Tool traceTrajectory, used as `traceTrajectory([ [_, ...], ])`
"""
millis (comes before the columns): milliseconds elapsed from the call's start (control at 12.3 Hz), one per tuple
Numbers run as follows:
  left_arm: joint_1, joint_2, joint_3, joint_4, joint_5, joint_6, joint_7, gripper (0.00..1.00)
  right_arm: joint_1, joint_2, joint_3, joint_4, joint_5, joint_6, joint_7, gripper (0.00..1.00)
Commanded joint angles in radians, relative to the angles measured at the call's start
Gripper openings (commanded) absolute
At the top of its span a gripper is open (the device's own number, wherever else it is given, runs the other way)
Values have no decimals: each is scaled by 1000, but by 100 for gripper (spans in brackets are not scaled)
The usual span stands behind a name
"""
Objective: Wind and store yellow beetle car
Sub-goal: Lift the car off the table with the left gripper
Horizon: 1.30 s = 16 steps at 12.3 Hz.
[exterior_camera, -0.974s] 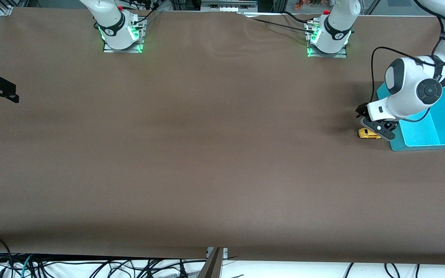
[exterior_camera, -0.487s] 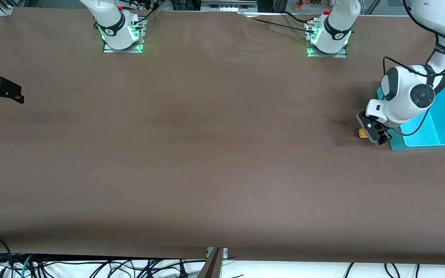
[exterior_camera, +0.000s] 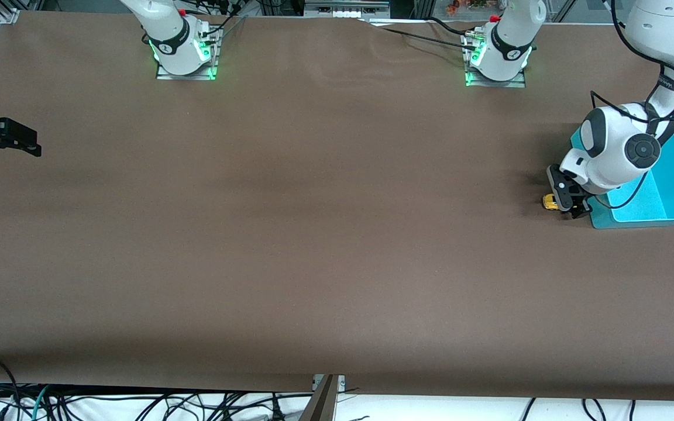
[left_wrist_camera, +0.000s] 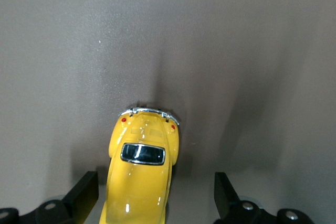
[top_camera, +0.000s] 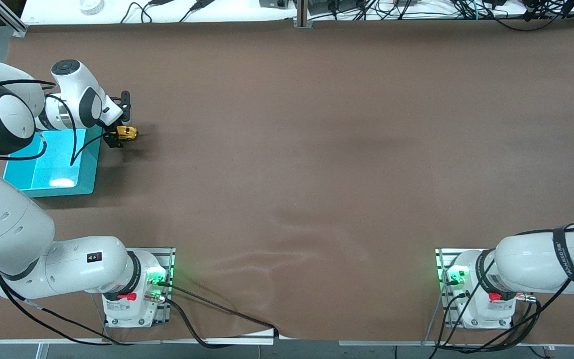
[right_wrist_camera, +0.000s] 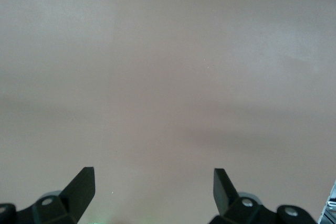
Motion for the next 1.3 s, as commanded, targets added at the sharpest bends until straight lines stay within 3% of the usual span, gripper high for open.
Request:
traceTrajectory([
  [0,0,-15,3,15,11,2,23,1,1,-3,5,1,-4,-14,14,100],
  [325,-3,-93,-17,19,-7,-64,3,0,1,-3,7,4,-3,-14,10,100],
  [487,0,-159,-75,21,-140,-226,-4,0,3,-3,7,4,-4,-14,10,100],
  [731,6,-229,-93,51,-236,-455,-20,0,3,-3,7,4,-3,-14,8,100],
  [974,72,-321,-111,52,-211,-576,-9,0,3,-3,7,4,-3,-14,8,100],
  [1218,125,-349,-105,96,-54,-627,110,0,1,-3,7,4,-1,-14,8,100],
])
